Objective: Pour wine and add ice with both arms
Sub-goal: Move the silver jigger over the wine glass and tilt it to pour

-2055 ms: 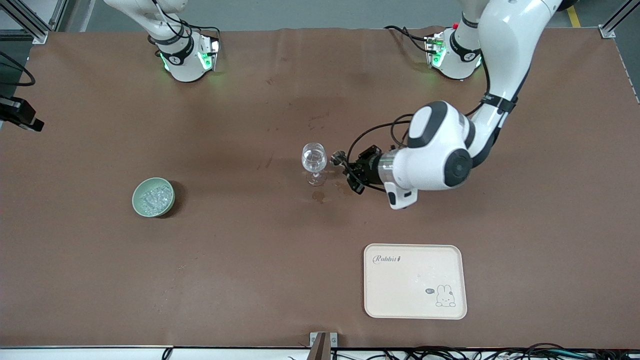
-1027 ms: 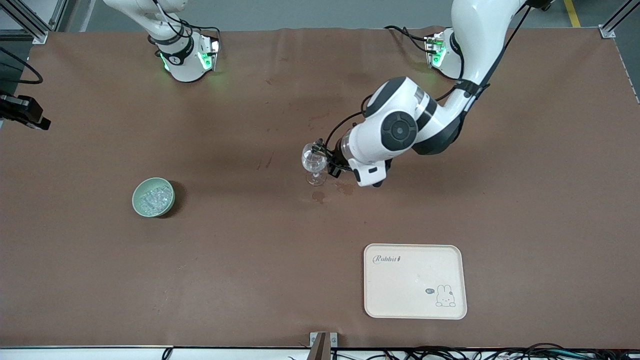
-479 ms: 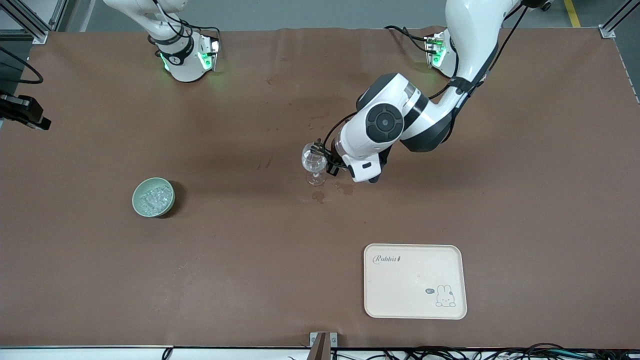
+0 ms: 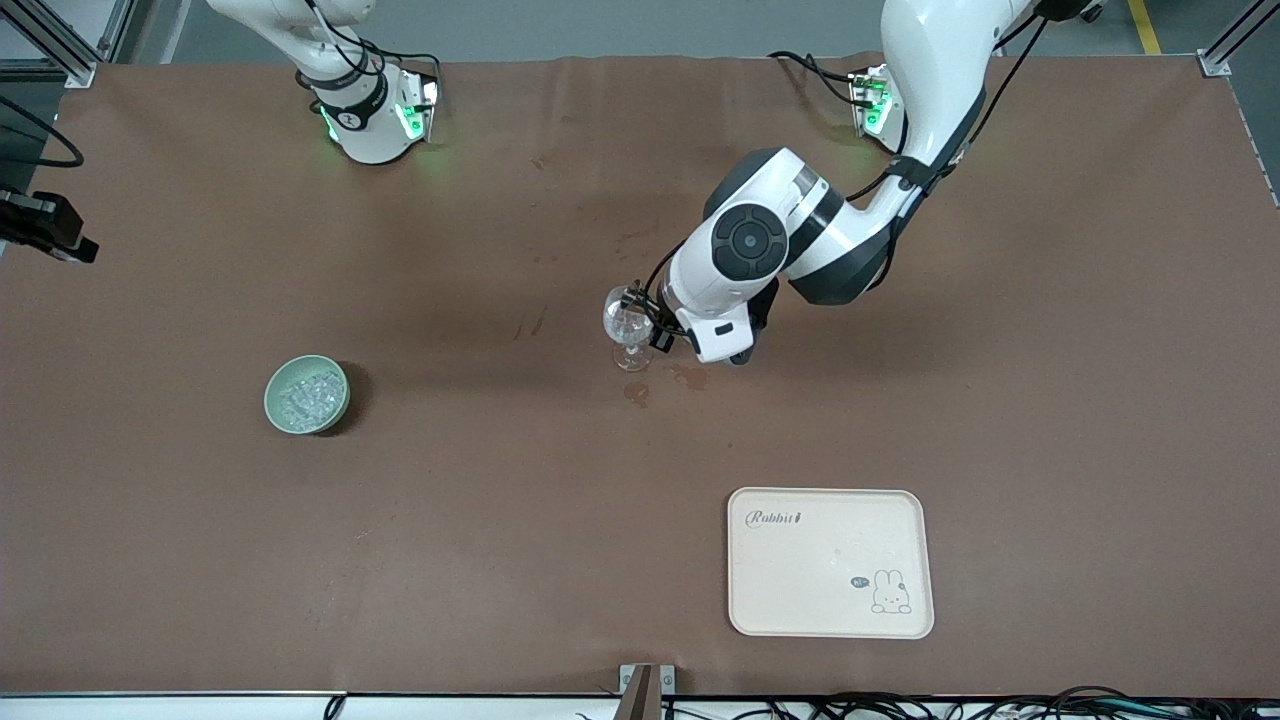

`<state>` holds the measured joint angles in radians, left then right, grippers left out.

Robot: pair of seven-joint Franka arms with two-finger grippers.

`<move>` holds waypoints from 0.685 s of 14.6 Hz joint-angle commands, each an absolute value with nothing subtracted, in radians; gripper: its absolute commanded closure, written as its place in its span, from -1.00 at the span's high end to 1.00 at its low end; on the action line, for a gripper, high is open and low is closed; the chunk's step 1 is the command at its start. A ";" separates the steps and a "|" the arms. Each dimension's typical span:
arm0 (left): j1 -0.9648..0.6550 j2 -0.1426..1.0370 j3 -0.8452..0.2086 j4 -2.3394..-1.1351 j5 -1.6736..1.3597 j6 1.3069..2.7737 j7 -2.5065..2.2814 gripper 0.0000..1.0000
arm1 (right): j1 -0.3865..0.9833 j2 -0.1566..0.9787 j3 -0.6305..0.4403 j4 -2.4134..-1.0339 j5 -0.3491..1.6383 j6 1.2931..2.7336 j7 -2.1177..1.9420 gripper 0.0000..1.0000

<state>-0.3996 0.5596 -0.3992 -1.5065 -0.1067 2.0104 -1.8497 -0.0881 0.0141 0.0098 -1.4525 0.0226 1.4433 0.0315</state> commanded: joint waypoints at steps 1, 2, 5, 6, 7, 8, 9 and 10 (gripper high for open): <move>-0.419 0.574 -0.393 -1.480 -0.068 2.006 -1.870 -0.99 | -0.103 0.015 0.018 -1.450 0.023 1.460 0.014 -0.98; -0.425 0.575 -0.391 -1.480 -0.064 2.006 -1.874 -0.99 | -0.103 0.015 0.018 -1.450 0.023 1.459 0.014 -0.98; -0.413 0.575 -0.391 -1.474 -0.072 2.006 -1.868 -0.99 | -0.101 0.017 0.021 -1.450 0.008 1.459 -0.006 -0.98; -0.400 0.575 -0.393 -1.462 -0.078 2.005 -1.864 -0.99 | -0.101 0.017 0.023 -1.450 0.002 1.459 -0.023 -0.98; -0.381 0.577 -0.396 -1.448 -0.115 2.005 -1.849 -0.99 | -0.101 0.017 0.023 -1.450 0.002 1.459 -0.026 -0.98; -0.359 0.577 -0.397 -1.437 -0.185 2.003 -1.806 -0.99 | -0.101 0.017 0.023 -1.450 0.003 1.457 -0.025 -0.98; -0.335 0.575 -0.397 -1.434 -0.275 2.003 -1.737 -0.99 | -0.101 0.017 0.023 -1.450 0.003 1.457 -0.025 -0.98; -0.310 0.574 -0.396 -1.434 -0.360 2.003 -1.670 -0.99 | -0.100 0.015 0.023 -1.450 0.003 1.456 -0.023 -0.98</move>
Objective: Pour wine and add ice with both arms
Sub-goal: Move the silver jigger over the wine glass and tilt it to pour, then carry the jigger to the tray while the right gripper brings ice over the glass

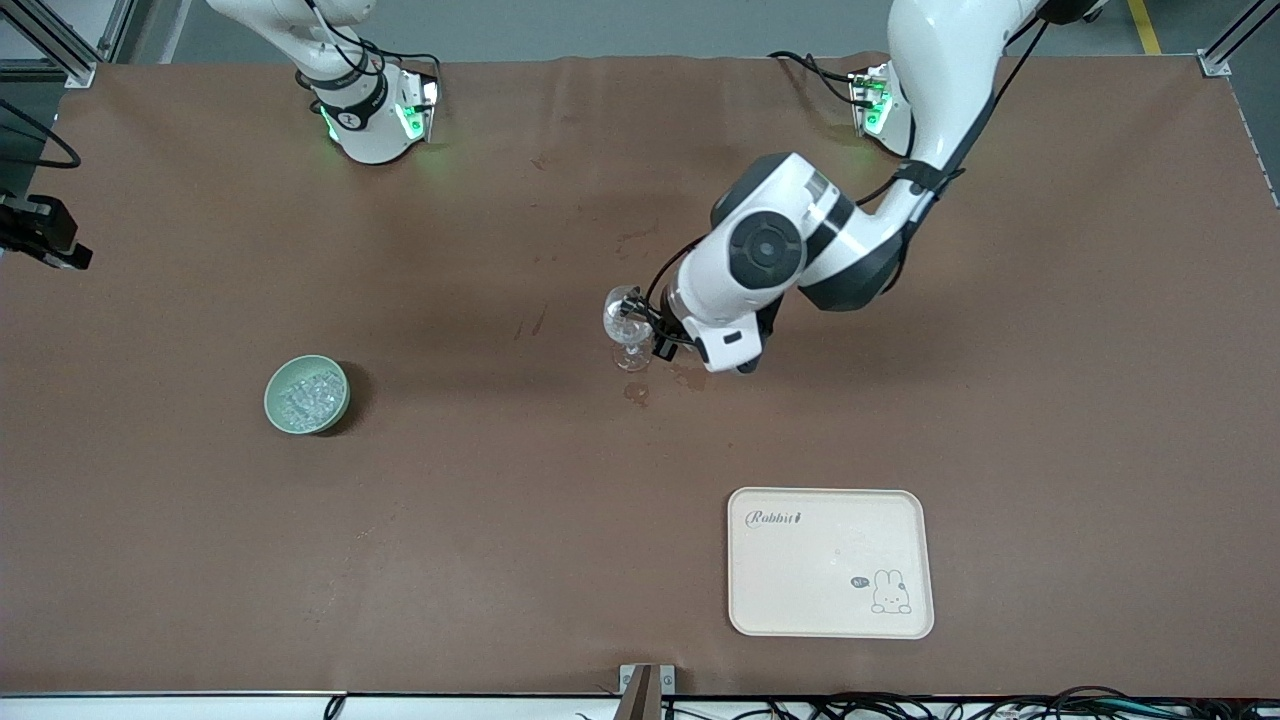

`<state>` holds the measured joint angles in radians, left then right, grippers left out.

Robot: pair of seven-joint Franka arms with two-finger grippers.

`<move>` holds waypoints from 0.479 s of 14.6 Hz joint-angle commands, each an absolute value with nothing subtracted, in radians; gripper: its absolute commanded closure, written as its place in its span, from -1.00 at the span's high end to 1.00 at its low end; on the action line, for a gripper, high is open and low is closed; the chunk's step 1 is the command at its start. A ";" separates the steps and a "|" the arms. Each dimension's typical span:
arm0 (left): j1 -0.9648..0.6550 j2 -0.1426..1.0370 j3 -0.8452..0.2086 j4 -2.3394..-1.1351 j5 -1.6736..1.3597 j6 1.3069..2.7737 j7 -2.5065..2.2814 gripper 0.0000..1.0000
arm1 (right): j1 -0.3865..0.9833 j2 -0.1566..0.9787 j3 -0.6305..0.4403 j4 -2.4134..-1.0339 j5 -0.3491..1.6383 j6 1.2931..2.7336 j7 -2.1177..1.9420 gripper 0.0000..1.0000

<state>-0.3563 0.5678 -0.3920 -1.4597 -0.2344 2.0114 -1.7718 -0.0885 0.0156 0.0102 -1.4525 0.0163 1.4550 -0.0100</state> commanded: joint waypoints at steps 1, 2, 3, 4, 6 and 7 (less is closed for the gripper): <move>-0.284 0.572 -0.396 -1.436 -0.412 2.003 -1.620 -0.99 | -0.100 0.017 0.023 -1.450 0.003 1.451 -0.021 -0.98; -0.259 0.572 -0.397 -1.434 -0.448 2.003 -1.580 -0.99 | -0.100 0.015 0.023 -1.450 0.003 1.447 -0.020 -0.97; -0.249 0.575 -0.399 -1.434 -0.472 2.003 -1.548 -0.99 | -0.098 0.014 0.025 -1.450 0.003 1.442 -0.012 -0.97; -0.236 0.578 -0.397 -1.434 -0.500 2.003 -1.507 -0.99 | -0.092 0.014 0.031 -1.450 0.005 1.424 0.012 -0.97; -0.178 0.598 -0.399 -1.433 -0.604 2.003 -1.421 -0.99 | -0.087 0.014 0.086 -1.450 0.014 1.411 0.110 -0.97; -0.148 0.600 -0.397 -1.433 -0.650 2.003 -1.381 -0.99 | -0.087 0.014 0.124 -1.448 0.015 1.402 0.161 -0.97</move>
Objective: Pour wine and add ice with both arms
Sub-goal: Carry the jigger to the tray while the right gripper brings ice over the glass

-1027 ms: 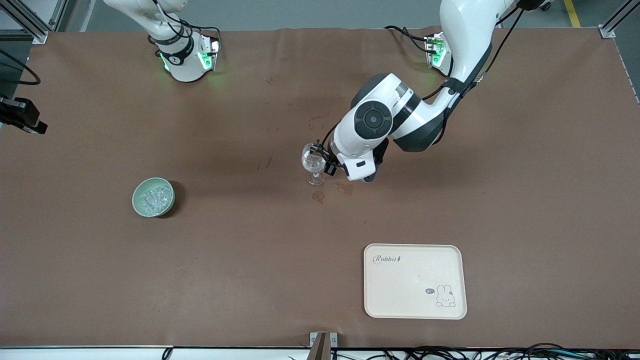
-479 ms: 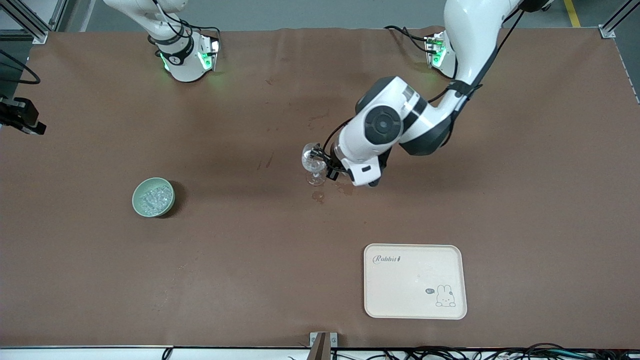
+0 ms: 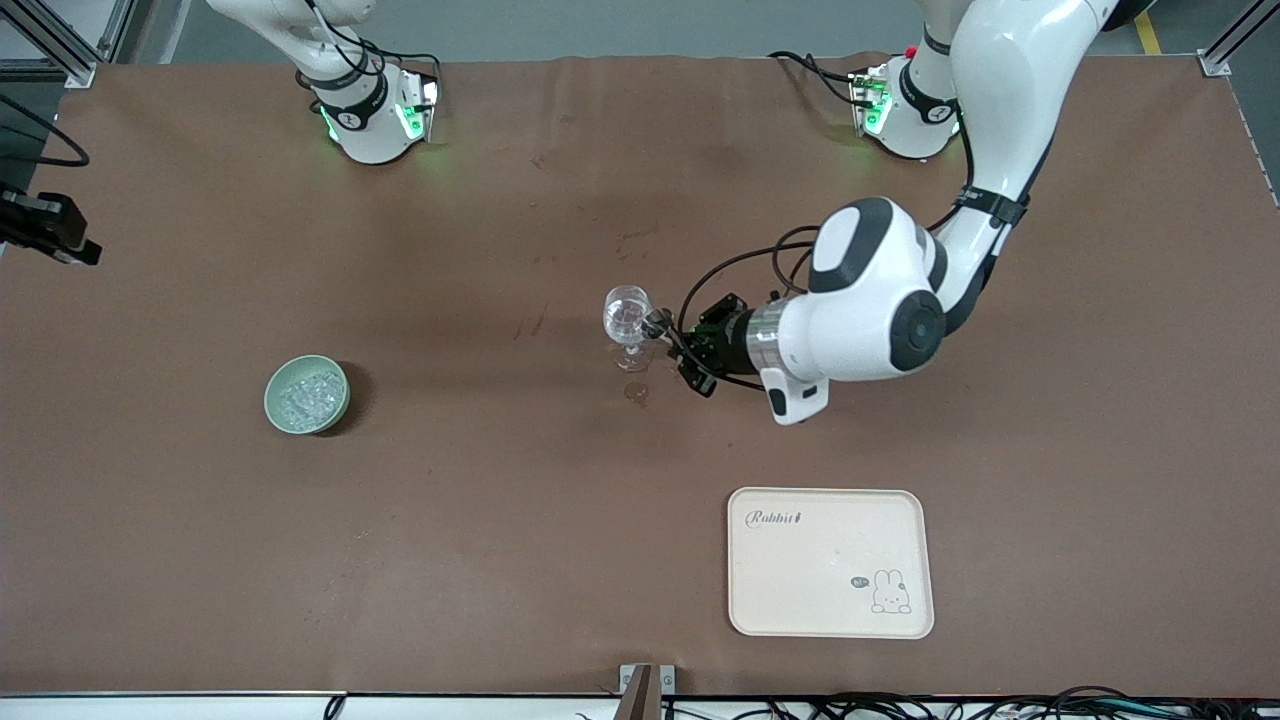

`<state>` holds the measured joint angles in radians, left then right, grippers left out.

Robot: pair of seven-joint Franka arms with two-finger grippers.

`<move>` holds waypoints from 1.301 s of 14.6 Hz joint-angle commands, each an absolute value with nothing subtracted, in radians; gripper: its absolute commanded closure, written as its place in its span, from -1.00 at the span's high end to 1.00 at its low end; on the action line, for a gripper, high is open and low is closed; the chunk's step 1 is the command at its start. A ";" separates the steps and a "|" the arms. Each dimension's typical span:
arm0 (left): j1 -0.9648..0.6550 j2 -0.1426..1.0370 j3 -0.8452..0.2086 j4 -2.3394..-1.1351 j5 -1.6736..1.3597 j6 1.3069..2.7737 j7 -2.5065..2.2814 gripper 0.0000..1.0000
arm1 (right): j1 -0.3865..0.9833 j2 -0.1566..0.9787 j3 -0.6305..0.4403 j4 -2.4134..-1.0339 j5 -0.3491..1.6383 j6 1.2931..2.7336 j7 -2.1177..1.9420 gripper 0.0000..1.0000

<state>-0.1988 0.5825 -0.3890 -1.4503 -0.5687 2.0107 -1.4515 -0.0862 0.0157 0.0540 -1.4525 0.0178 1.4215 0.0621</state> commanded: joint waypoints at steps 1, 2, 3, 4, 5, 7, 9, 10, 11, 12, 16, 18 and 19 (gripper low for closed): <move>-0.112 0.609 -0.397 -1.433 -0.691 2.003 -1.349 -0.99 | -0.086 0.014 0.165 -1.450 0.015 1.399 0.207 -0.98; -0.072 0.618 -0.397 -1.427 -0.734 2.003 -1.330 -0.99 | -0.086 0.014 0.217 -1.448 0.015 1.401 0.275 -0.98; -0.034 0.636 -0.397 -1.414 -0.759 2.003 -1.306 -0.99 | -0.084 0.017 0.277 -1.448 0.015 1.411 0.369 -0.98; 0.000 0.655 -0.397 -1.404 -0.778 2.003 -1.283 -0.99 | -0.080 0.018 0.334 -1.448 0.008 1.419 0.465 -0.98; 0.036 0.675 -0.397 -1.402 -0.799 2.003 -1.263 -0.99 | -0.066 0.021 0.389 -1.448 0.000 1.433 0.559 -0.98; 0.093 0.737 -0.397 -1.362 -0.843 2.003 -1.223 -0.99 | -0.010 0.056 0.454 -1.450 0.000 1.504 0.735 -0.99; 0.164 0.831 -0.393 -1.319 -0.966 2.009 -1.174 -0.99 | 0.104 0.118 0.462 -1.451 -0.032 1.572 0.890 -0.99; 0.179 0.866 -0.391 -1.306 -1.024 2.023 -1.125 -0.99 | 0.148 0.153 0.463 -1.450 -0.057 1.598 0.966 -0.99; 0.199 0.909 -0.384 -1.299 -1.075 2.060 -1.067 -0.99 | 0.194 0.191 0.463 -1.450 -0.072 1.624 1.032 -0.99; 0.209 0.952 -0.382 -1.281 -1.124 2.094 -1.021 -0.98 | 0.243 0.227 0.462 -1.450 -0.081 1.659 1.076 -0.99; 0.209 1.038 -0.335 -1.241 -1.256 2.166 -0.953 -0.92 | 0.379 0.380 0.462 -1.439 -0.167 1.798 1.241 -0.98; 0.212 1.069 -0.324 -1.241 -1.258 2.169 -0.896 -0.92 | 0.423 0.446 0.460 -1.428 -0.208 1.831 1.291 -0.98; 0.213 1.078 -0.322 -1.241 -1.258 2.169 -0.873 -0.91 | 0.434 0.471 0.462 -1.425 -0.234 1.844 1.324 -0.98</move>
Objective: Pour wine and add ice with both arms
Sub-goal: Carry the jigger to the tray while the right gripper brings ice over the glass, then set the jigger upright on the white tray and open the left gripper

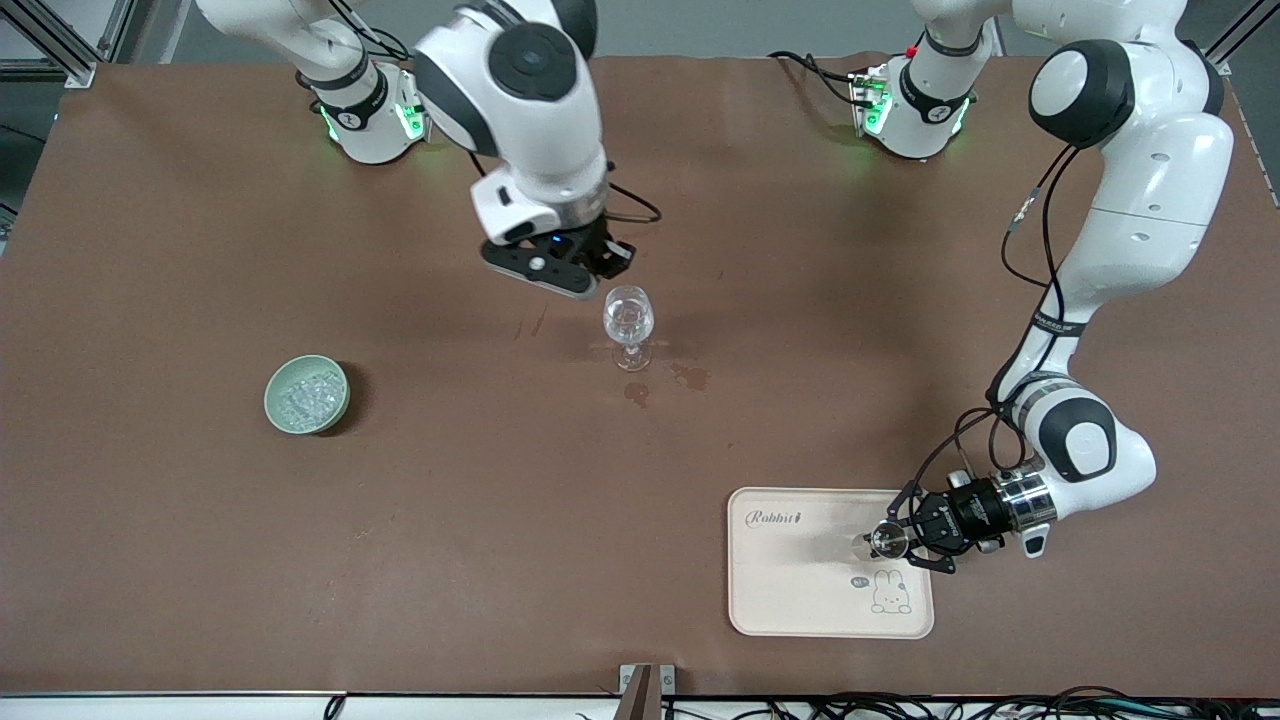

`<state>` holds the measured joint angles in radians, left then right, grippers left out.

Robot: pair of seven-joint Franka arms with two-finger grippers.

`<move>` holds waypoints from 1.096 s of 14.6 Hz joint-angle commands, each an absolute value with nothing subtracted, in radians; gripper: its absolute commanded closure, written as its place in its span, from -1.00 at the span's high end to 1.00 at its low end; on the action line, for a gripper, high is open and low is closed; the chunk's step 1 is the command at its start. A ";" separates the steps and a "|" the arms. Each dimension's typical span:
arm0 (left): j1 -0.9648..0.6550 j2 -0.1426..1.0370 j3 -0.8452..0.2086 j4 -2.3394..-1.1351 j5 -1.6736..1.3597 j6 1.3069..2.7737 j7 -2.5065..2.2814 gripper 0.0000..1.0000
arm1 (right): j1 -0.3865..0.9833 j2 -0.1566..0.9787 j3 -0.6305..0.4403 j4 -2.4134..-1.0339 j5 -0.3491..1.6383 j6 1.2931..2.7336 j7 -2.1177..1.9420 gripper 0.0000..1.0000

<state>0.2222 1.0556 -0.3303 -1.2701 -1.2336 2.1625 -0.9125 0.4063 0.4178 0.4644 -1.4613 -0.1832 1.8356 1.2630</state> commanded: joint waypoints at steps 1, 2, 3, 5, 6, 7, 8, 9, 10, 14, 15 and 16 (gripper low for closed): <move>0.212 1.083 -0.313 -1.243 -1.258 2.169 -0.865 -0.86 | 0.442 0.488 0.462 -1.427 -0.241 1.856 1.331 -0.98; 0.206 1.092 -0.310 -1.243 -1.258 2.171 -0.865 -0.81 | 0.446 0.500 0.462 -1.425 -0.241 1.868 1.331 -0.98; 0.210 1.106 -0.310 -1.244 -1.258 2.171 -0.864 -0.77 | 0.448 0.511 0.462 -1.427 -0.242 1.874 1.331 -0.97; 0.213 1.108 -0.308 -1.249 -1.255 2.169 -0.865 -0.71 | 0.454 0.517 0.460 -1.427 -0.259 1.876 1.331 -0.97; 0.212 1.108 -0.307 -1.249 -1.255 2.169 -0.870 -0.57 | 0.454 0.517 0.460 -1.427 -0.267 1.876 1.331 -0.97; 0.198 1.108 -0.302 -1.252 -1.250 2.171 -0.870 -0.40 | 0.453 0.520 0.459 -1.427 -0.268 1.876 1.331 -0.97; 0.199 1.108 -0.301 -1.255 -1.250 2.171 -0.868 -0.24 | 0.454 0.526 0.459 -1.427 -0.268 1.878 1.331 -0.97; 0.205 1.104 -0.301 -1.256 -1.247 2.171 -0.870 -0.02 | 0.454 0.538 0.459 -1.427 -0.267 1.876 1.331 -0.97; 0.215 1.101 -0.301 -1.256 -1.246 2.168 -0.870 0.43 | 0.454 0.540 0.459 -1.427 -0.264 1.876 1.333 -0.97; 0.239 1.007 -0.264 -1.256 -0.992 2.157 -0.873 1.00 | 0.456 0.546 0.459 -1.427 -0.259 1.878 1.333 -0.95; 0.270 0.976 -0.265 -1.256 -0.879 2.154 -0.873 1.00 | 0.459 0.551 0.459 -1.427 -0.259 1.878 1.335 -0.91; 0.287 0.951 -0.268 -1.256 -0.756 2.146 -0.871 1.00 | 0.460 0.554 0.459 -1.427 -0.259 1.878 1.335 -0.91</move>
<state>0.2512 1.0357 -0.2775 -1.2254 -0.9249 2.1645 -0.8689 0.4456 0.5374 0.4607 -1.4475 -0.2408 1.8826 1.3117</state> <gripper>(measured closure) 0.004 0.771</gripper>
